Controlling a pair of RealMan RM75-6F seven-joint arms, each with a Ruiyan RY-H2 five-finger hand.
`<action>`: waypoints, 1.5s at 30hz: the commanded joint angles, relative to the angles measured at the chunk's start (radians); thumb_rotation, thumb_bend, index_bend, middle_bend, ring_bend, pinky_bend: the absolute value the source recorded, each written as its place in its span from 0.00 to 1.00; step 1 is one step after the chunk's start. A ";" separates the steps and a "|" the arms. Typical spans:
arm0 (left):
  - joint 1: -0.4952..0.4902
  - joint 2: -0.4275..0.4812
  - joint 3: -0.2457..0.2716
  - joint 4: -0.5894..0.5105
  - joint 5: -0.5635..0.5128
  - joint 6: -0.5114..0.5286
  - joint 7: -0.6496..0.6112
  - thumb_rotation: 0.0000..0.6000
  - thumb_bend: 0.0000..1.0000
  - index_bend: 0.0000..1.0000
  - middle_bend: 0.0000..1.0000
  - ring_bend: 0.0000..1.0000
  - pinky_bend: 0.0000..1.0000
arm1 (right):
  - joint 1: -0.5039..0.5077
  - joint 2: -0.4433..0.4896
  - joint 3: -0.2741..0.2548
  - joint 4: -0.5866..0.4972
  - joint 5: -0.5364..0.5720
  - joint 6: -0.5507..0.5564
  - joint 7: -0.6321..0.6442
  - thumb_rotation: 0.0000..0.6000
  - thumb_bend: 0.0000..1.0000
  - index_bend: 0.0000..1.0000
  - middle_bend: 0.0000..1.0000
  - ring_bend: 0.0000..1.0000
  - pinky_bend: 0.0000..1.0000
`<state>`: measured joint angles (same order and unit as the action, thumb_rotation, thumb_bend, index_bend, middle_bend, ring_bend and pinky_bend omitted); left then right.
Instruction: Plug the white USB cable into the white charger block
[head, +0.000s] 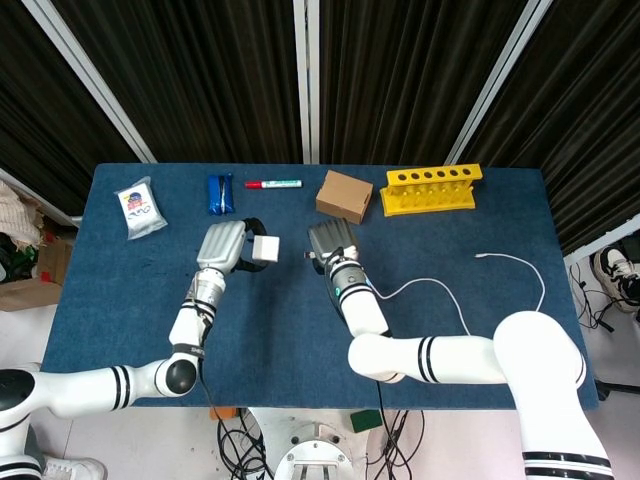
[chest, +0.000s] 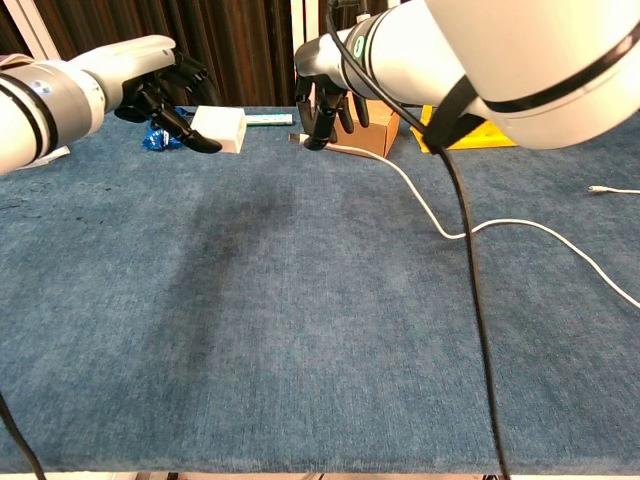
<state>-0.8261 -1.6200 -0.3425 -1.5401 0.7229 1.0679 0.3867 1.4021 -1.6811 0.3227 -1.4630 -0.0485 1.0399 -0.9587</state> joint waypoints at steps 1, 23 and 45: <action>-0.009 -0.008 -0.005 0.004 -0.009 -0.001 0.006 1.00 0.21 0.61 0.53 0.78 1.00 | 0.007 -0.013 0.011 0.018 0.008 -0.004 -0.006 1.00 0.98 0.62 0.61 0.55 0.55; -0.040 -0.041 -0.002 0.023 0.000 0.014 0.028 1.00 0.21 0.61 0.53 0.78 1.00 | 0.037 -0.063 0.070 0.094 0.039 -0.011 -0.038 1.00 0.98 0.62 0.61 0.56 0.56; -0.059 -0.029 -0.012 0.015 -0.060 -0.009 0.055 1.00 0.21 0.61 0.53 0.78 1.00 | 0.047 -0.101 0.087 0.119 0.038 0.016 -0.084 1.00 0.98 0.62 0.61 0.57 0.56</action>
<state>-0.8831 -1.6518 -0.3522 -1.5228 0.6673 1.0622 0.4406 1.4486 -1.7814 0.4089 -1.3444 -0.0110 1.0553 -1.0426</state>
